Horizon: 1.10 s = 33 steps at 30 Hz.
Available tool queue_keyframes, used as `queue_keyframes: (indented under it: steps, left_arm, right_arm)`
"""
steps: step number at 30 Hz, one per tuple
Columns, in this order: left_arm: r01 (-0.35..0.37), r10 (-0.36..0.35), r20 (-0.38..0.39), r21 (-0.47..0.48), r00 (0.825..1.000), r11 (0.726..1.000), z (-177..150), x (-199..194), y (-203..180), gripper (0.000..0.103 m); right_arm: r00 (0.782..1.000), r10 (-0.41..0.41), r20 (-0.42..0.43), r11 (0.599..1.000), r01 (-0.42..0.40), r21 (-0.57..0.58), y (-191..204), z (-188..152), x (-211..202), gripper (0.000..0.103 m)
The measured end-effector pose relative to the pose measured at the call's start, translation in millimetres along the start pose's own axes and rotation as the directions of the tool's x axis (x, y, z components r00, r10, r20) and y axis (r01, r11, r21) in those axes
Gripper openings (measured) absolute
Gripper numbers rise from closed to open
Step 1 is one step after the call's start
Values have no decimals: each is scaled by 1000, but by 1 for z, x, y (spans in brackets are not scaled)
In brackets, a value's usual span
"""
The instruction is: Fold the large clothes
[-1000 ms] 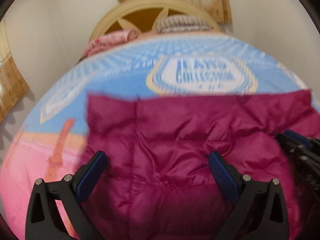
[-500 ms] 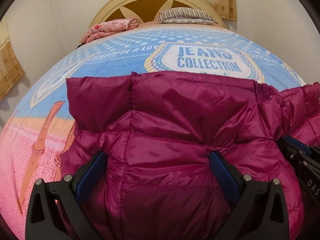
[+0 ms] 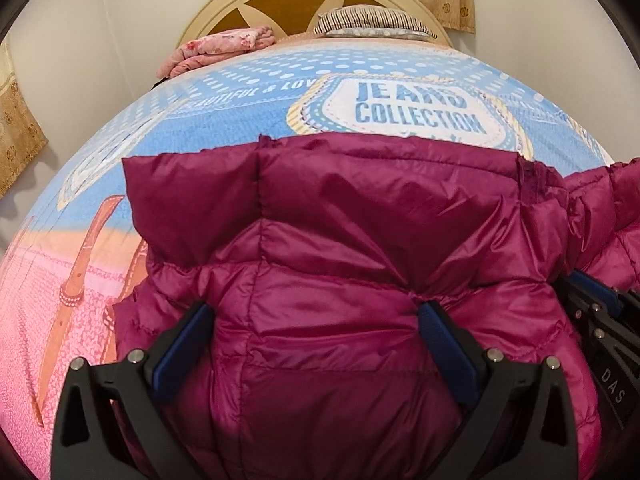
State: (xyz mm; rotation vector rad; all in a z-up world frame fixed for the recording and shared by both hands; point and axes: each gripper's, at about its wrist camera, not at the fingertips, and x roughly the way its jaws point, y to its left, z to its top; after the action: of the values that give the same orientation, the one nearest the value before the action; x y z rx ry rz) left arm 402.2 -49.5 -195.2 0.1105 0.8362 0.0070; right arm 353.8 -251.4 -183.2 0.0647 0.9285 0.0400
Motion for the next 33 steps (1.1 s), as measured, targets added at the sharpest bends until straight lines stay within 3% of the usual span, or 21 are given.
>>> queue_keyframes:
  steps: [12, 15, 20, 24, 27, 29, 33]
  left_arm:
    - [0, 0, -8, 4, 1000, 1000, 0, 0, 1, 103]
    - [28, -28, 1, 13, 1000, 1000, -1, -17, 8, 103]
    - [24, -30, 138, 50, 990, 998, -18, -79, 46, 103]
    - [28, -26, 121, -13, 992, 1000, -28, -85, 97, 103]
    - [91, -89, 40, -75, 995, 993, -42, -65, 124, 103]
    - [184, -187, -9, -142, 982, 973, -53, -50, 141, 102]
    - [260, -262, 8, -182, 965, 948, -64, -44, 154, 102]
  right_arm:
    - [1000, -10, 1, 1000, 10, -4, 4, 1, 1, 23]
    - [1000, 5, 5, 1000, -5, 7, 1, 0, 1, 23]
    - [1000, 14, 5, 1000, -14, 15, -2, 0, 1, 23]
    - [1000, -3, 3, 1000, 3, 0, 1, 1, 1, 23]
    - [1000, -8, -14, 1000, 8, -12, 3, 4, 0, 23]
    - [1000, -5, -21, 1000, 5, 2, 1, 10, -9, 23]
    - [996, 22, 91, 999, -24, 22, 8, 29, -44, 24]
